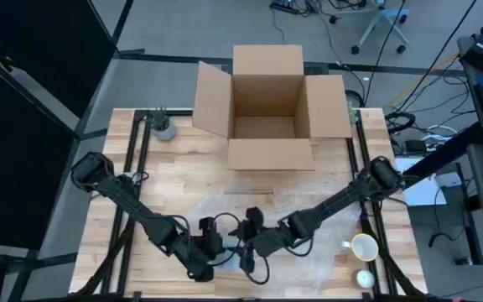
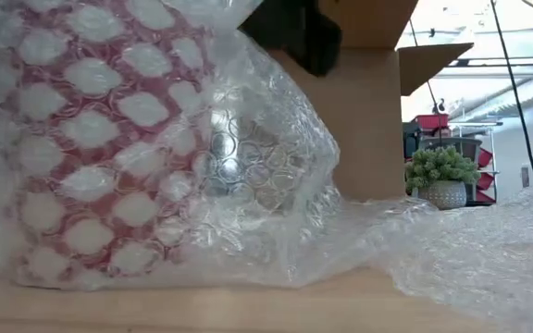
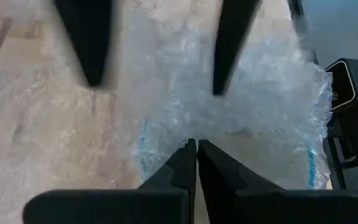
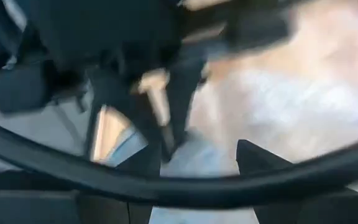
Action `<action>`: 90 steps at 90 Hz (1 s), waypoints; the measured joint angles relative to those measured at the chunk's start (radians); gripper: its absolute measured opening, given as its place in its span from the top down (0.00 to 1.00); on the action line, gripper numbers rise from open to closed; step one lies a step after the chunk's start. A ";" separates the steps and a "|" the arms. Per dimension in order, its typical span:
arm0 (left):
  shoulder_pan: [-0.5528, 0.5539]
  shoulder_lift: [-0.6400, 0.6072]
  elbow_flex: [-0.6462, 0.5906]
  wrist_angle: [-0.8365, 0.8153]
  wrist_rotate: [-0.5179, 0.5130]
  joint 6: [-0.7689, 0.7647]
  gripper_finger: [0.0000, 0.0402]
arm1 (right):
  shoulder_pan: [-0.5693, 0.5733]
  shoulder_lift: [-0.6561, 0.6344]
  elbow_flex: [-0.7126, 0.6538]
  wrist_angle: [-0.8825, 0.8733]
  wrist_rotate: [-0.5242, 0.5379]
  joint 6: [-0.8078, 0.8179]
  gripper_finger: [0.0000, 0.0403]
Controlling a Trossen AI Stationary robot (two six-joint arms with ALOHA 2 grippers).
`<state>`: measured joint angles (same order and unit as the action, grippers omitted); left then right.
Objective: Wrap mug
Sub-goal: Wrap the red patterned mug with the left transparent bubble wrap
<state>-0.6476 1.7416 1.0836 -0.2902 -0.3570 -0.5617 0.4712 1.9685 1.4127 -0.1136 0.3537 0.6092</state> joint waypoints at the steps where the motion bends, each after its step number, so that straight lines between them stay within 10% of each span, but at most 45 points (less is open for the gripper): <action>1: 0.000 0.000 0.000 0.000 0.000 0.000 0.99 | 0.000 0.005 0.012 -0.019 0.000 0.003 0.51; 39: 0.001 -0.005 -0.004 0.001 -0.024 0.002 0.99 | -0.012 0.302 0.578 -0.714 -0.024 0.046 0.51; 90: -0.010 -0.016 -0.002 0.043 -0.060 0.023 0.99 | -0.003 0.294 0.591 -0.753 -0.012 0.071 0.51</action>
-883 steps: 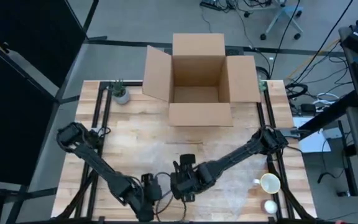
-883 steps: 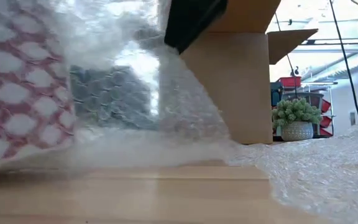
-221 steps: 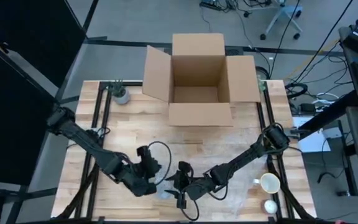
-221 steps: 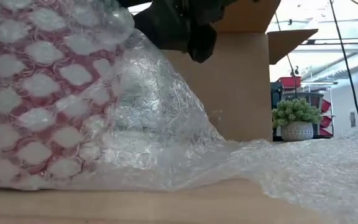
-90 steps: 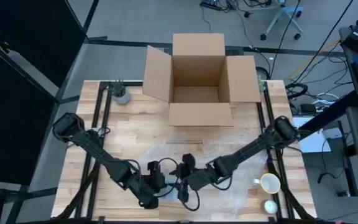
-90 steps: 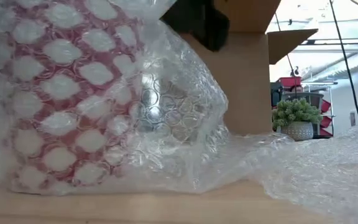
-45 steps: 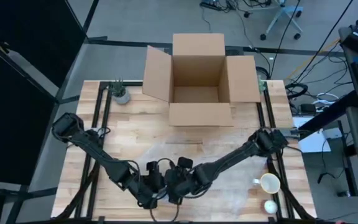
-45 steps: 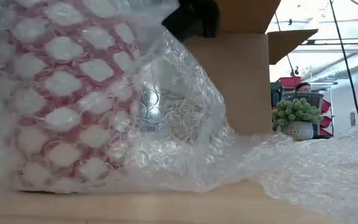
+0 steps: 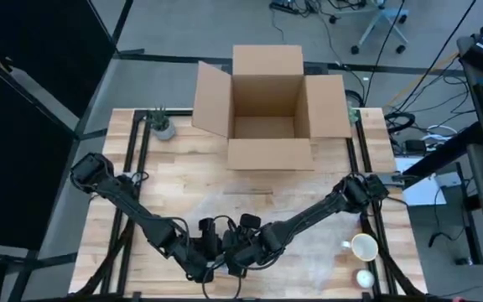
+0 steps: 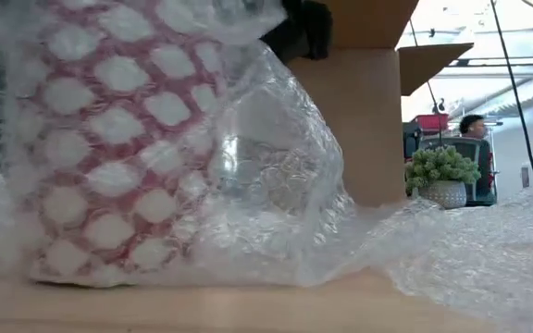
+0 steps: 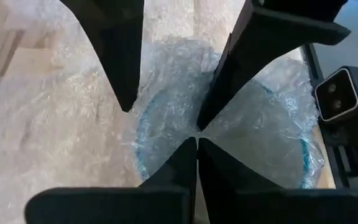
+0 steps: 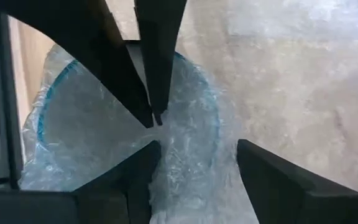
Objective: Wrap mug
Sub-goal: Wrap the red patterned mug with the left transparent bubble wrap
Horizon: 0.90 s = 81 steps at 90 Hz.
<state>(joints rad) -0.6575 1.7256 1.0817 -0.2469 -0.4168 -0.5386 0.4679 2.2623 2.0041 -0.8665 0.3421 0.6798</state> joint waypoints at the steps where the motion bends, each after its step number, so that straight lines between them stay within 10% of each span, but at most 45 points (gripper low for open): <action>1: 0.000 0.000 0.000 0.001 0.000 0.000 0.99 | 0.000 0.000 0.000 0.000 0.001 0.003 0.51; 81: -0.053 -0.148 0.060 -0.103 -0.006 0.006 0.99 | 0.010 0.066 -0.047 0.039 0.035 0.106 0.51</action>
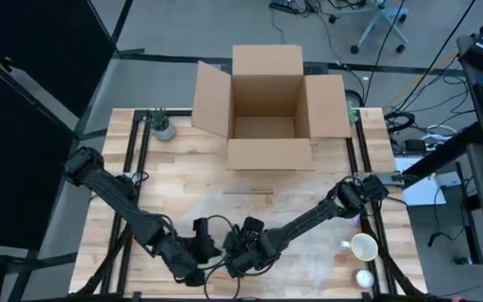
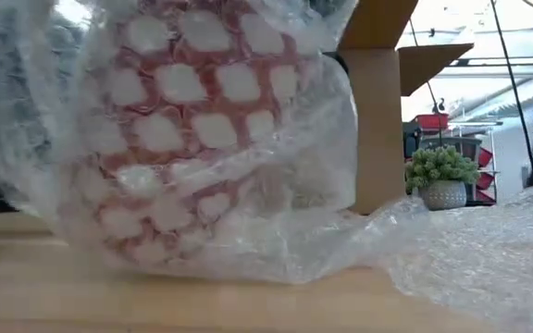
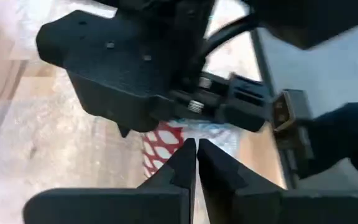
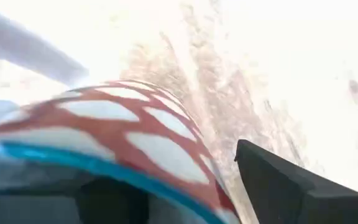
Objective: Wrap mug
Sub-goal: Wrap the red patterned mug with the left transparent bubble wrap
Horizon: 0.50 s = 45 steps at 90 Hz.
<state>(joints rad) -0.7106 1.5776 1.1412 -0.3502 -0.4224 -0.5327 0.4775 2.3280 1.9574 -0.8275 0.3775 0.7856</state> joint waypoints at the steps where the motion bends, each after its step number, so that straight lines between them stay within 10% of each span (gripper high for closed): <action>1: -0.001 0.000 0.000 0.000 -0.001 0.000 0.99 | 0.000 0.000 0.000 0.001 0.000 0.000 0.51; 45: -0.016 0.057 -0.055 0.058 -0.024 -0.037 0.99 | -0.012 -0.002 0.003 0.042 0.010 -0.062 0.51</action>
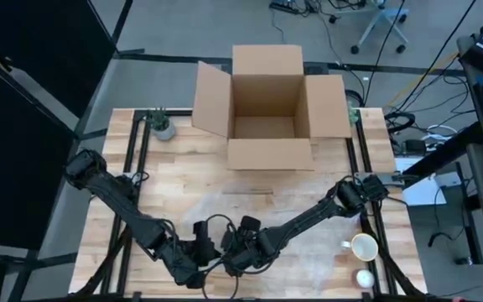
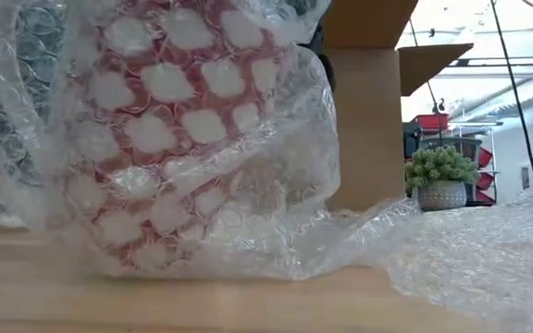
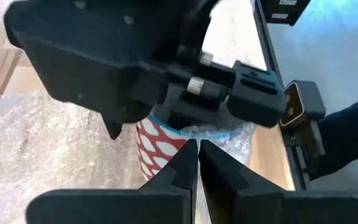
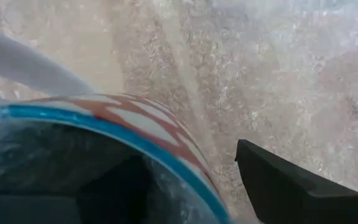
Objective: Wrap mug
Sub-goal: Wrap the red patterned mug with the left transparent bubble wrap
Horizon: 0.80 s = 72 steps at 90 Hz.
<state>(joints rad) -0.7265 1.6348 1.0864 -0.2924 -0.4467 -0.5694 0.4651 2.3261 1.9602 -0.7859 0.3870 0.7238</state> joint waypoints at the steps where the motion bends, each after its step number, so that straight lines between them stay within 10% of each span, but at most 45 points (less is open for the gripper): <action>1: 0.000 0.000 -0.003 0.000 -0.002 0.000 0.99 | -0.001 0.000 0.000 0.001 0.000 -0.002 0.51; 72: -0.008 -0.039 -0.062 -0.034 -0.029 -0.053 0.99 | -0.051 -0.010 0.123 -0.006 -0.080 -0.265 0.51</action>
<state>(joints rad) -0.7347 1.5961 1.0244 -0.3264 -0.4756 -0.6224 0.4146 2.3157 2.0830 -0.7920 0.3069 0.4584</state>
